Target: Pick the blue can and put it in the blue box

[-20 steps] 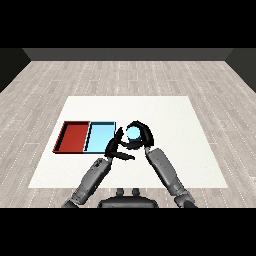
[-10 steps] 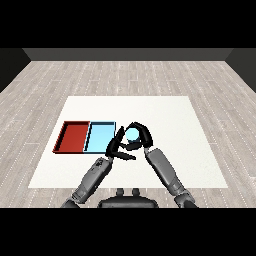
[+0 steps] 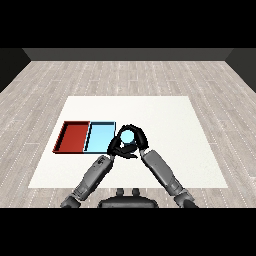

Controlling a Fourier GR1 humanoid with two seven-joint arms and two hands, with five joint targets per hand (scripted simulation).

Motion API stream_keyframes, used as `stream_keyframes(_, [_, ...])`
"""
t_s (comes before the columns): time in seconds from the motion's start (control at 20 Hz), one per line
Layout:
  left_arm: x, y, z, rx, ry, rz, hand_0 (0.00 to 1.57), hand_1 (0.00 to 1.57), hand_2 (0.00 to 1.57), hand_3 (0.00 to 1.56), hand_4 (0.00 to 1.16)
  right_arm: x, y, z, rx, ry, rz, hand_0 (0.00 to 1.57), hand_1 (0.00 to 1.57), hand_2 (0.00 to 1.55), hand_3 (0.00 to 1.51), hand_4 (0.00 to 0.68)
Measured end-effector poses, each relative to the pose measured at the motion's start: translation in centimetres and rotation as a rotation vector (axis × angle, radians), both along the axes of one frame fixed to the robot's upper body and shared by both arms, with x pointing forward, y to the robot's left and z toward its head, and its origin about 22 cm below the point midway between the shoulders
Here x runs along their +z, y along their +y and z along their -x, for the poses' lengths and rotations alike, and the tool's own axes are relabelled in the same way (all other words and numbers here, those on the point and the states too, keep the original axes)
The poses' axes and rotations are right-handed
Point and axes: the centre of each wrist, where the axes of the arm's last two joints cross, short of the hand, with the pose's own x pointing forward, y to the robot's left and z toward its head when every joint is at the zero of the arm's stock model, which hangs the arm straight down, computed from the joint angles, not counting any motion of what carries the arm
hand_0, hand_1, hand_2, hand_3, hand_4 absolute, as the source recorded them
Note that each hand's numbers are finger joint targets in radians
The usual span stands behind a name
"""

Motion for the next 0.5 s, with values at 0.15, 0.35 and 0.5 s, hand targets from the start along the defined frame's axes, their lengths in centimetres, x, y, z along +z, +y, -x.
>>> stream_keyframes(0.15, [0.3, -0.5, 0.0, -0.005, -0.005, 0.014, 0.0, 0.0, 0.0, 0.0, 0.0, -0.1, 0.1, 0.1, 0.008, -0.002, 0.006, 1.48, 1.48, 1.45, 1.39, 0.552])
stream_keyframes(0.35, [0.6, -0.5, -0.8, 0.009, -0.011, -0.013, 0.0, 0.0, 0.0, 0.0, 0.11, -0.3, 0.9, 0.2, 0.022, -0.006, 0.009, 1.49, 1.49, 1.47, 1.41, 0.536])
stream_keyframes(0.5, [0.3, -0.5, -0.7, 0.02, -0.004, -0.038, 0.0, 0.0, 0.0, 0.0, 0.0, 0.1, 1.2, 0.4, 0.039, -0.004, 0.001, 1.51, 1.51, 1.47, 1.41, 0.561])
